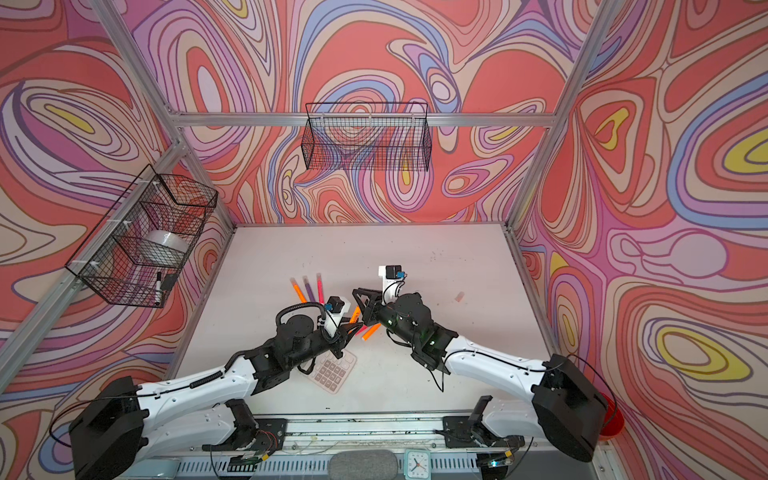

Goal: Insert the pens into the pen caps
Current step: 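Press the cap down with the right gripper while the left gripper holds the marker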

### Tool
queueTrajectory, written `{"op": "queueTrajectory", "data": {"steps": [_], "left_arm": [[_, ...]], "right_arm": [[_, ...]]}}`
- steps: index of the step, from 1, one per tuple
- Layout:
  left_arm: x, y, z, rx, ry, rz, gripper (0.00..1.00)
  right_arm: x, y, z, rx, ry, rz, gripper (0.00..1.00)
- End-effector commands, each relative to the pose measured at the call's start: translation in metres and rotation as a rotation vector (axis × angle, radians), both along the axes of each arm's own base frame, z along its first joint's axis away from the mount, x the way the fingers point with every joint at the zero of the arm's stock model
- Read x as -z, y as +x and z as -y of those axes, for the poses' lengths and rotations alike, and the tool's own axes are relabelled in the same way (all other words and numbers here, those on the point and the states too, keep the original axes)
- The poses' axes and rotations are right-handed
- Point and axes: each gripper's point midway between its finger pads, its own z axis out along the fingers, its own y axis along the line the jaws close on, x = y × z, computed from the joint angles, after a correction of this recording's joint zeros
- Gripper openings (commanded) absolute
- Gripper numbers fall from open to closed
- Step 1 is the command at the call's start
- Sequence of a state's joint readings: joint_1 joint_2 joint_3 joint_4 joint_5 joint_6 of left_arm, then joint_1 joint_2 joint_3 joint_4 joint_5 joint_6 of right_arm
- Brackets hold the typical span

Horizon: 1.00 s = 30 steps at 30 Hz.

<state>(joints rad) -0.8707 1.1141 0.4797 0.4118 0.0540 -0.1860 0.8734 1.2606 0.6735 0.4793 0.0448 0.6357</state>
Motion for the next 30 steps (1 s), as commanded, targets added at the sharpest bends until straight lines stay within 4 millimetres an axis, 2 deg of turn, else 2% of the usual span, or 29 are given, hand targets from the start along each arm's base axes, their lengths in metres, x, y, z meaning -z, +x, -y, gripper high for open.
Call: {"op": "queueTrajectory", "data": {"steps": [1, 6, 11, 30], "left_arm": [[-0.096, 0.030, -0.008, -0.132, -0.205, 0.189, 0.00], [-0.120, 0.033, -0.022, -0.172, -0.256, 0.235, 0.00], [-0.141, 0.032, -0.031, -0.182, -0.307, 0.291, 0.00], [-0.192, 0.043, -0.059, -0.293, -0.360, 0.483, 0.00]], "right_arm": [[0.057, -0.038, -0.020, -0.150, -0.159, -0.101, 0.00], [0.068, -0.047, -0.016, -0.151, -0.163, -0.117, 0.00], [0.081, -0.057, -0.021, -0.175, -0.163, -0.144, 0.00], [0.105, -0.101, -0.047, -0.303, -0.122, -0.224, 0.00]]}}
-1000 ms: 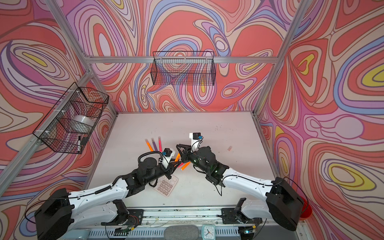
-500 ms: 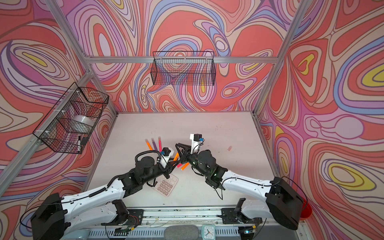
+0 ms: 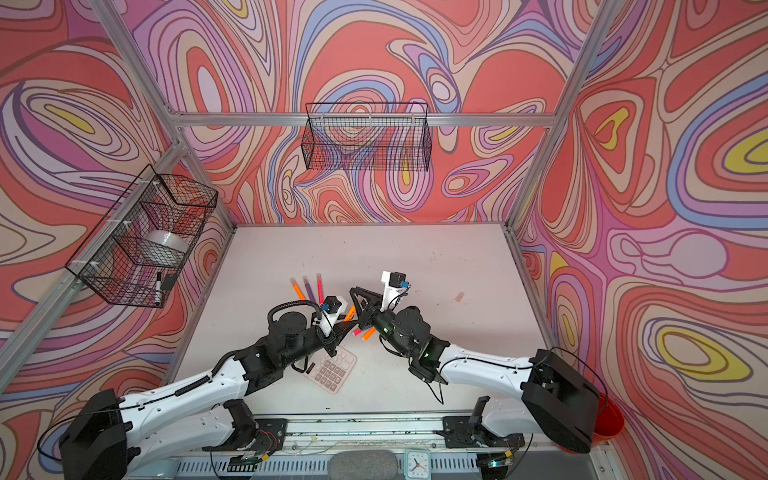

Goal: Insert the pens into the pen caps
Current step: 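Press the cap down with the right gripper while the left gripper holds the marker, then raise the right gripper off the capped marker while the left gripper lifts it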

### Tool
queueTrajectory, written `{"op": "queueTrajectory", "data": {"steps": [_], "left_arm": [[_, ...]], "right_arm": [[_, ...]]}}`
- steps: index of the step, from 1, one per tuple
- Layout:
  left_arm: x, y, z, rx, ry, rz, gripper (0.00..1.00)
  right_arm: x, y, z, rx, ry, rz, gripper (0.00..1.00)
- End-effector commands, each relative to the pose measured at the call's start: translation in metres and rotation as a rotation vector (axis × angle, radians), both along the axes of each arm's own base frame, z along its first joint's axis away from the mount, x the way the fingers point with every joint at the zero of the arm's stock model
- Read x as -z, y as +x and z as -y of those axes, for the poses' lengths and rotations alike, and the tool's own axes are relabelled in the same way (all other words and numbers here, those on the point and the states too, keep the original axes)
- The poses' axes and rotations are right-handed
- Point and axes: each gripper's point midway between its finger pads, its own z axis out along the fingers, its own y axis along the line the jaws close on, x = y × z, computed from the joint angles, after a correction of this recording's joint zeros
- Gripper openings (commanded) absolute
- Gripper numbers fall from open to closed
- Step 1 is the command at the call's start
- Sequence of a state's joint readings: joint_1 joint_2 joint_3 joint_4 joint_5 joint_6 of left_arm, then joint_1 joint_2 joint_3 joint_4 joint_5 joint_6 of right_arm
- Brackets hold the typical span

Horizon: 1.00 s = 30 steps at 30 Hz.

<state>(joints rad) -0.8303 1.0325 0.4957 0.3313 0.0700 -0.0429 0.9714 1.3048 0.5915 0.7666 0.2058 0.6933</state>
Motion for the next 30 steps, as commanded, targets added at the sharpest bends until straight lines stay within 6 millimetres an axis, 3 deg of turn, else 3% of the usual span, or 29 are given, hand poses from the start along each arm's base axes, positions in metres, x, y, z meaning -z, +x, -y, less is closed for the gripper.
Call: {"op": "queueTrajectory", "data": {"steps": [1, 12, 21, 26, 30], "left_arm": [[-0.177, 0.041, -0.045, -0.277, -0.451, 0.392, 0.00], [-0.201, 0.046, -0.055, -0.311, -0.472, 0.468, 0.00], [-0.207, 0.049, -0.062, -0.331, -0.480, 0.473, 0.00], [-0.193, 0.044, -0.057, -0.290, -0.470, 0.435, 0.00], [-0.164, 0.041, -0.046, -0.230, -0.416, 0.357, 0.00]], "right_arm": [[0.119, -0.092, -0.042, -0.389, -0.291, -0.265, 0.00], [0.137, -0.115, -0.060, -0.460, -0.324, -0.290, 0.00], [0.152, -0.112, -0.051, -0.410, -0.384, -0.295, 0.00], [0.146, -0.098, -0.037, -0.308, -0.413, -0.284, 0.00], [0.128, -0.084, -0.024, -0.204, -0.421, -0.252, 0.00]]}}
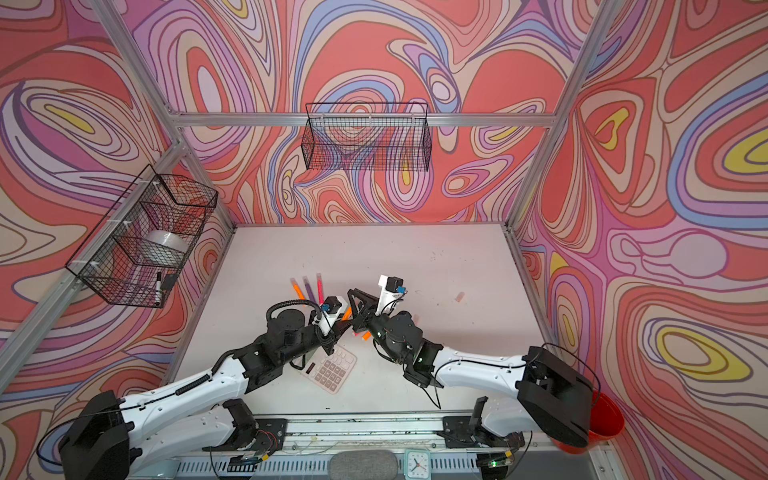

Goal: Insert the pens into the pen caps
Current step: 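Raise the right gripper off the capped marker while the left gripper lifts it, then carry the capped orange marker and lay it beside the capped markers with left gripper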

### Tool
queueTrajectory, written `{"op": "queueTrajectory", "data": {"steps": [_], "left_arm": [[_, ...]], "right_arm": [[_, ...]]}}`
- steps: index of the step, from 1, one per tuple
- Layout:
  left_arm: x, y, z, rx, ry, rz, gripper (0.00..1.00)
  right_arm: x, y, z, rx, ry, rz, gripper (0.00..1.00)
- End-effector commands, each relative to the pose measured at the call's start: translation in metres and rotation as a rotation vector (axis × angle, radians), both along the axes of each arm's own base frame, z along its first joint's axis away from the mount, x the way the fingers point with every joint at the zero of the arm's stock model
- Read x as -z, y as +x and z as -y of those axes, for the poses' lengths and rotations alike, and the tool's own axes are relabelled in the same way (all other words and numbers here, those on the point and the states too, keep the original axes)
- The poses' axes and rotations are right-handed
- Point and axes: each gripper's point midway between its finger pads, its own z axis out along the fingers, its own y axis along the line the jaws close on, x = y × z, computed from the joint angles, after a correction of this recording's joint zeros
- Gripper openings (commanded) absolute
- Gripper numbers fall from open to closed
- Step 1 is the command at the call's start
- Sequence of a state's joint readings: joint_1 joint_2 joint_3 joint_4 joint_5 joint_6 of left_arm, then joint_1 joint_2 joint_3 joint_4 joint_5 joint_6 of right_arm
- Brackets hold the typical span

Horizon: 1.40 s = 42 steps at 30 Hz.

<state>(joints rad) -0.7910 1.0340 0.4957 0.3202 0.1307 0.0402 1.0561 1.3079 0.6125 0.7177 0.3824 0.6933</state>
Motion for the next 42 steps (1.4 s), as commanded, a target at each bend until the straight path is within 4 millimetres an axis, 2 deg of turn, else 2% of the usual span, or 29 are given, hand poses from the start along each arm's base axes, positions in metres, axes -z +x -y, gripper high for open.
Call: {"op": "queueTrajectory", "data": {"steps": [1, 4, 6, 11, 13, 15, 19, 23, 26, 27, 28, 33, 38, 42], "left_arm": [[-0.159, 0.037, -0.041, -0.244, -0.464, 0.293, 0.00], [-0.131, 0.032, -0.036, -0.209, -0.442, 0.230, 0.00], [-0.104, 0.029, -0.034, -0.191, -0.408, 0.177, 0.00], [-0.062, 0.026, -0.032, -0.189, -0.318, 0.060, 0.00], [-0.044, 0.025, -0.032, -0.194, -0.273, 0.009, 0.00], [-0.024, 0.023, -0.035, -0.212, -0.225, -0.047, 0.00], [0.001, 0.025, -0.046, -0.277, -0.170, -0.105, 0.00], [0.022, 0.037, -0.052, -0.362, -0.099, -0.163, 0.00], [0.038, 0.050, -0.054, -0.429, -0.053, -0.215, 0.00], [0.034, 0.057, -0.049, -0.442, -0.056, -0.227, 0.00], [0.038, 0.061, -0.047, -0.451, -0.043, -0.248, 0.00], [0.062, 0.084, -0.038, -0.522, 0.040, -0.359, 0.00], [0.092, 0.106, -0.048, -0.670, 0.151, -0.433, 0.00], [0.112, 0.119, -0.064, -0.790, 0.253, -0.468, 0.00]], "right_arm": [[0.119, -0.075, -0.019, -0.277, -0.387, -0.241, 0.00], [0.104, -0.062, -0.009, -0.185, -0.411, -0.224, 0.05], [0.094, -0.054, -0.002, -0.127, -0.423, -0.207, 0.15], [0.071, -0.037, 0.004, -0.016, -0.418, -0.173, 0.47], [0.066, -0.026, 0.012, 0.066, -0.422, -0.186, 0.56], [0.057, -0.017, 0.022, 0.144, -0.414, -0.191, 0.61], [0.032, -0.006, 0.037, 0.221, -0.367, -0.151, 0.64], [0.020, 0.006, 0.069, 0.296, -0.328, -0.153, 0.66], [0.018, 0.013, 0.097, 0.333, -0.292, -0.166, 0.68], [0.018, 0.015, 0.109, 0.360, -0.295, -0.174, 0.68], [0.019, 0.016, 0.120, 0.390, -0.303, -0.181, 0.69], [0.037, 0.023, 0.182, 0.559, -0.399, -0.237, 0.75], [0.053, 0.030, 0.232, 0.690, -0.453, -0.278, 0.79], [0.080, 0.043, 0.256, 0.732, -0.485, -0.346, 0.81]]}}
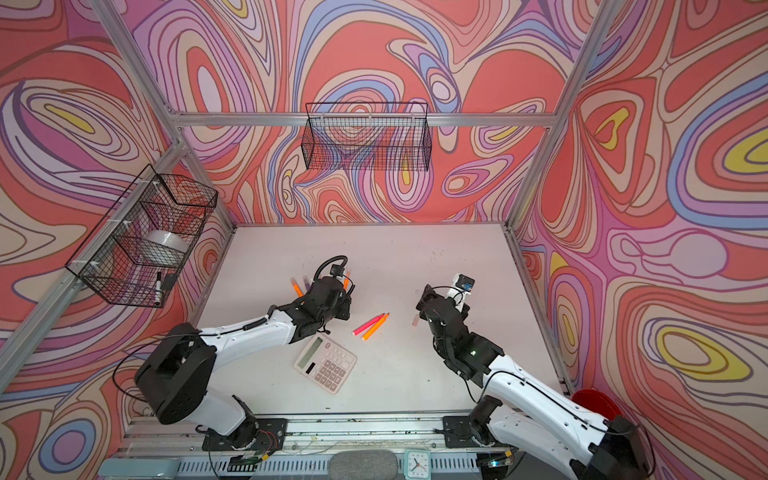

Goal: Insert the pens into the pen caps
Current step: 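Carry the capped orange marker and lay it beside the capped markers with left gripper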

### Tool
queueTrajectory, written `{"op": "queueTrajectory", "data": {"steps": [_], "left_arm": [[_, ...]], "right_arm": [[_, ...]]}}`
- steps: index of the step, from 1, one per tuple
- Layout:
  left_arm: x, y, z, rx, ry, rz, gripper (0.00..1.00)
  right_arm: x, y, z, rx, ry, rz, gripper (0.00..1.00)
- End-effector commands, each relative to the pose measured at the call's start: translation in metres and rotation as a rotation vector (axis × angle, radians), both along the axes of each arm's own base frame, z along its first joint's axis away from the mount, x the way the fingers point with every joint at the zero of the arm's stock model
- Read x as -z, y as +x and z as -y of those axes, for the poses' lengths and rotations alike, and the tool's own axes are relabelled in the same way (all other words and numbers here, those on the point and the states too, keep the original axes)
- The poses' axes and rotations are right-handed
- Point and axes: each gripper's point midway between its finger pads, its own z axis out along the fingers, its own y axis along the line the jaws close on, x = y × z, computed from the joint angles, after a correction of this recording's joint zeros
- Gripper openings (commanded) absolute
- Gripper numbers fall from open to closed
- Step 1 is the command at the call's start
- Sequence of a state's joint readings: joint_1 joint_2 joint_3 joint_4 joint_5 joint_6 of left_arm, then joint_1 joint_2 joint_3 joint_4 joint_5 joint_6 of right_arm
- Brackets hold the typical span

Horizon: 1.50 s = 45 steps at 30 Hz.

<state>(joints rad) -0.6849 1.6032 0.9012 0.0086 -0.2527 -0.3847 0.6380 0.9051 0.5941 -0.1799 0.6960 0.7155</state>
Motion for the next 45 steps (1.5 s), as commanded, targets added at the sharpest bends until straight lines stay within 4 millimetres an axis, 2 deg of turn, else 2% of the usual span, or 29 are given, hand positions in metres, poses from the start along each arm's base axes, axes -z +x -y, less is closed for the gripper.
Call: {"op": "queueTrajectory", "data": {"steps": [1, 4, 8, 11, 13, 18, 22, 28, 39, 45], "left_arm": [[0.021, 0.003, -0.031, -0.143, 0.120, -0.081, 0.00], [0.034, 0.008, -0.039, -0.179, 0.120, -0.141, 0.00], [0.048, 0.013, -0.052, -0.220, 0.093, -0.224, 0.00], [0.054, 0.016, -0.062, -0.260, 0.136, -0.247, 0.00], [0.057, 0.018, -0.060, -0.256, 0.140, -0.257, 0.00], [0.064, 0.022, -0.058, -0.259, 0.168, -0.285, 0.03], [0.065, 0.029, -0.061, -0.275, 0.206, -0.283, 0.08], [0.065, 0.039, -0.059, -0.282, 0.236, -0.282, 0.11], [0.081, 0.047, -0.056, -0.288, 0.251, -0.304, 0.14], [0.086, 0.046, -0.060, -0.307, 0.249, -0.303, 0.24]], "right_arm": [[0.033, 0.006, 0.019, 0.027, -0.045, -0.097, 0.81], [0.053, 0.014, 0.032, 0.064, -0.051, -0.145, 0.80], [0.064, 0.022, 0.047, 0.109, -0.082, -0.181, 0.81], [0.075, 0.025, 0.059, 0.152, -0.120, -0.212, 0.81], [0.080, 0.028, 0.062, 0.151, -0.106, -0.230, 0.80], [0.076, 0.031, 0.066, 0.155, -0.116, -0.238, 0.79], [0.069, 0.024, 0.078, 0.206, -0.150, -0.223, 0.80], [0.069, 0.026, 0.075, 0.186, -0.129, -0.175, 0.80], [0.071, 0.027, 0.073, 0.174, -0.121, -0.177, 0.79], [0.071, 0.026, 0.071, 0.163, -0.116, -0.171, 0.78]]}}
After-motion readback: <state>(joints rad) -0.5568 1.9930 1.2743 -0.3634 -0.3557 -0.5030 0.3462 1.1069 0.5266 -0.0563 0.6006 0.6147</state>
